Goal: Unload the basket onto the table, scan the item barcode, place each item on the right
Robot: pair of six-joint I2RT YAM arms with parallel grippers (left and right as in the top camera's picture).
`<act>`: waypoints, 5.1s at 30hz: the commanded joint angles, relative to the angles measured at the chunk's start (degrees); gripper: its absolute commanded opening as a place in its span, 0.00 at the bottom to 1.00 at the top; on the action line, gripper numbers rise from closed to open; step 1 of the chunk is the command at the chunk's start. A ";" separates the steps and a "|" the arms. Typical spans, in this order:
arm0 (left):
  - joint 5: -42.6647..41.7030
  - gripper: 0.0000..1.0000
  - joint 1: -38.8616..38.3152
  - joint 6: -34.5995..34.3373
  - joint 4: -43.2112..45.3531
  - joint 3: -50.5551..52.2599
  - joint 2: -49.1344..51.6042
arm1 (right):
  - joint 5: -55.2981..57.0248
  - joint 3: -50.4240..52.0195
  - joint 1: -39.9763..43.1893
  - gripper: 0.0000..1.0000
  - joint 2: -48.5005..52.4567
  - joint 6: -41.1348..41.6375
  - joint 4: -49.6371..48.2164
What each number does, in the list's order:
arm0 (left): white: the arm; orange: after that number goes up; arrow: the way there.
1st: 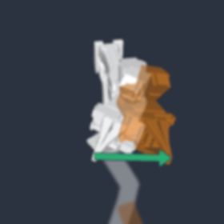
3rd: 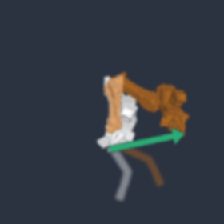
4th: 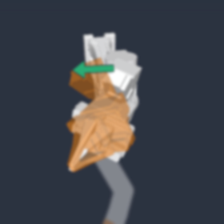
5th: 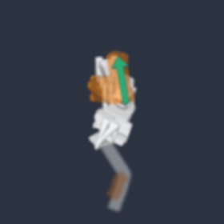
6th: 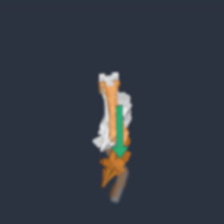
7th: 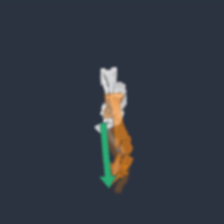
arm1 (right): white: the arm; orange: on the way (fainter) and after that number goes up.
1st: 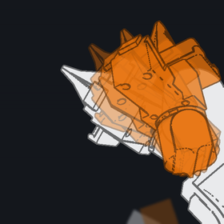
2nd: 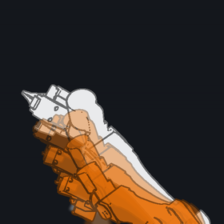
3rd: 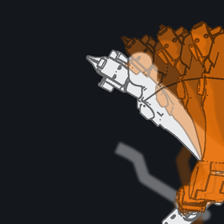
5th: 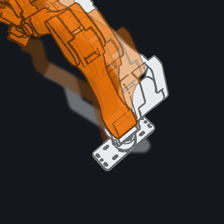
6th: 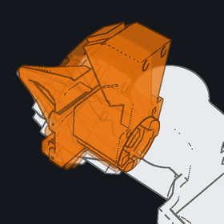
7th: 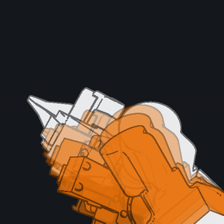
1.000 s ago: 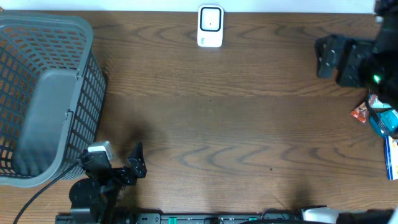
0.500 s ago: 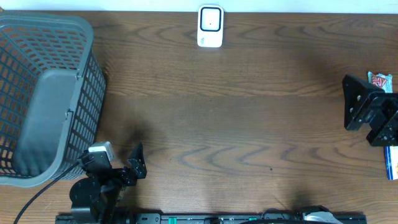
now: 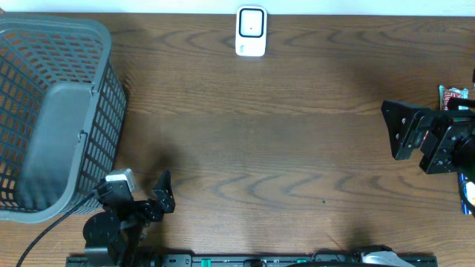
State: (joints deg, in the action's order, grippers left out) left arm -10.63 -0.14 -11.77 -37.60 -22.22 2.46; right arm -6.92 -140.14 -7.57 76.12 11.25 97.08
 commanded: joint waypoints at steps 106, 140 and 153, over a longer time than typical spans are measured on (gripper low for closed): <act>-0.76 0.98 -0.28 0.09 -14.45 -0.04 -0.90 | 10.43 139.82 5.77 0.99 -75.78 4.15 -93.20; 4.66 0.98 -2.08 10.88 34.01 21.99 -2.36 | 10.43 139.82 5.77 0.99 -75.78 4.15 -93.20; 4.66 0.98 -2.08 10.88 34.03 21.99 -2.23 | 10.43 139.82 5.77 0.99 -75.78 4.15 -93.20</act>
State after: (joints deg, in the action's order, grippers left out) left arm -5.85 -2.00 -1.43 -1.87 -1.34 0.62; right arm 2.85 -0.54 -2.26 0.69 14.90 3.95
